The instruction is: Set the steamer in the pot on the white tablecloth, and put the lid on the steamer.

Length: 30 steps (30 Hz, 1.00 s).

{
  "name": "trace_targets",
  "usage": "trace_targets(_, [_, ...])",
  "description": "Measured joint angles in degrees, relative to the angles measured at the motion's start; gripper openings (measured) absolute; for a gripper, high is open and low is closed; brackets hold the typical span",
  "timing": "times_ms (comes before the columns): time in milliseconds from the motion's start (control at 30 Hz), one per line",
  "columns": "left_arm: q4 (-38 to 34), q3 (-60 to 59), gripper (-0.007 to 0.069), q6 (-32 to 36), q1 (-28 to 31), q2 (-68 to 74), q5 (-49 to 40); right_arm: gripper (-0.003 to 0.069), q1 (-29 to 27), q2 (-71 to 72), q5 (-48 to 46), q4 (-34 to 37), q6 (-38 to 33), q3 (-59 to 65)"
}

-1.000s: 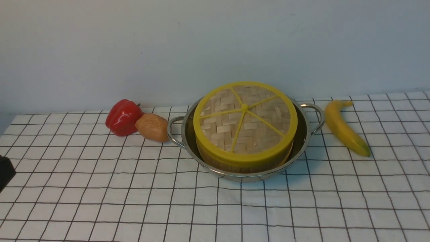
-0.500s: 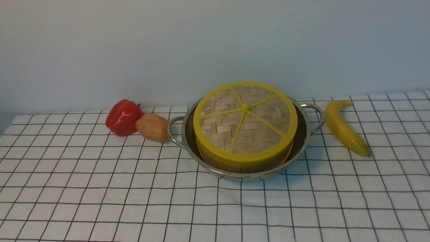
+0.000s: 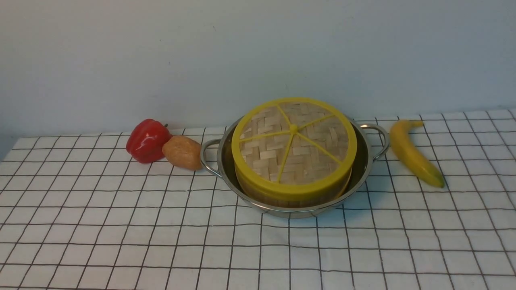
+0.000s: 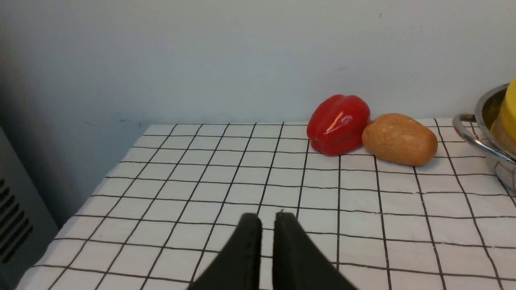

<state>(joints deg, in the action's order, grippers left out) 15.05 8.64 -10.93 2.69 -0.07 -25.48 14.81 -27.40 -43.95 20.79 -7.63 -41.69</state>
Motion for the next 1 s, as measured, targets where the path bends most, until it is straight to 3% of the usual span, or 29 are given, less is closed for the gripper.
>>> trace_targets(300, [-0.39,-1.13,0.0057,0.17,0.00,0.00,3.43,0.0230,0.00,-0.11,0.00,0.10,0.05,0.00])
trace_targets(667, [-11.29,-9.07,0.0075,12.27,0.00,0.00,4.76,0.0240,0.00,-0.23,0.00,0.10,0.05,0.00])
trace_targets(1000, [-11.65,-9.07,0.0092,13.27,0.00,0.00,5.24,0.0240,0.00,-0.25,0.00,0.10,0.05,0.00])
